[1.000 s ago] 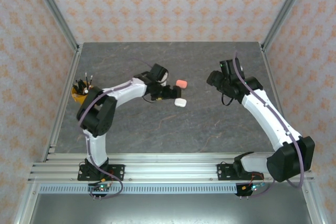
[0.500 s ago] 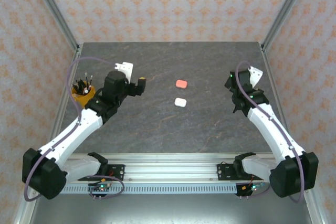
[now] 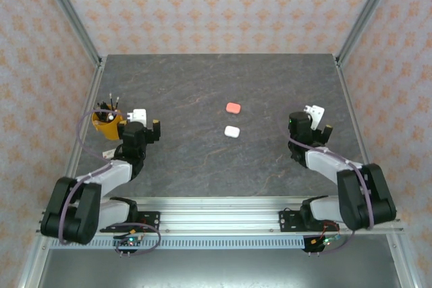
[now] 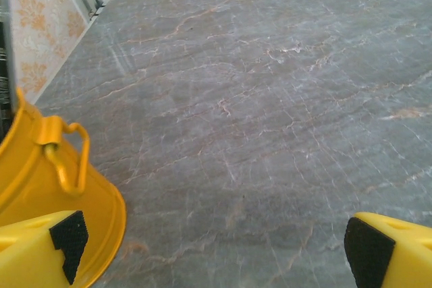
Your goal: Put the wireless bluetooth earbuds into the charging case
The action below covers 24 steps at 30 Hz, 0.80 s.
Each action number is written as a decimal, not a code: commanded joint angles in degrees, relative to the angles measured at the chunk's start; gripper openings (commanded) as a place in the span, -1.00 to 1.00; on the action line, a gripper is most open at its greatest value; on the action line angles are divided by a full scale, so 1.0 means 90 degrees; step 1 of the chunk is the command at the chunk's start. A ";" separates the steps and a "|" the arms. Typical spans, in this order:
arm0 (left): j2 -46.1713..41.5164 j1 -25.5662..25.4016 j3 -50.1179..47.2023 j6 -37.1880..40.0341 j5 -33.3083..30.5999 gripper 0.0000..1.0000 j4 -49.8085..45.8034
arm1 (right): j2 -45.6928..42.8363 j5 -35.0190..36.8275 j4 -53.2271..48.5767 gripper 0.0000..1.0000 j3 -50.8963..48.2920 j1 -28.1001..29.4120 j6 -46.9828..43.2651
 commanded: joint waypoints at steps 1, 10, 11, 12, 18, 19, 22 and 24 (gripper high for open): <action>0.0490 0.0143 0.0217 -0.0056 0.0563 1.00 0.1095 | 0.0358 -0.0820 0.2463 1.00 -0.0356 -0.0260 -0.0612; 0.1684 0.0765 0.0684 -0.0351 0.1562 1.00 0.1312 | 0.1263 -0.2342 0.2538 0.99 -0.0093 -0.1010 -0.0258; 0.1665 0.0752 0.0711 -0.0334 0.1523 1.00 0.1166 | 0.1310 -0.2331 0.2814 0.99 -0.0176 -0.1003 -0.0291; 0.1688 0.0747 0.0696 -0.0335 0.1518 1.00 0.1279 | 0.1227 -0.2300 0.2729 0.99 -0.0187 -0.0982 -0.0291; 0.1680 0.0730 0.0703 -0.0333 0.1468 1.00 0.1226 | 0.1247 -0.2273 0.2757 0.99 -0.0201 -0.0942 -0.0327; 0.1676 0.0727 0.0712 -0.0333 0.1468 1.00 0.1203 | 0.1252 -0.2265 0.2782 0.99 -0.0203 -0.0942 -0.0334; 0.1682 0.0727 0.0721 -0.0327 0.1453 1.00 0.1205 | 0.1324 -0.2364 0.2604 0.99 -0.0068 -0.0956 -0.0343; 0.1686 0.0727 0.0732 -0.0348 0.1398 1.00 0.1182 | 0.1323 -0.2437 0.2572 0.99 -0.0056 -0.0991 -0.0326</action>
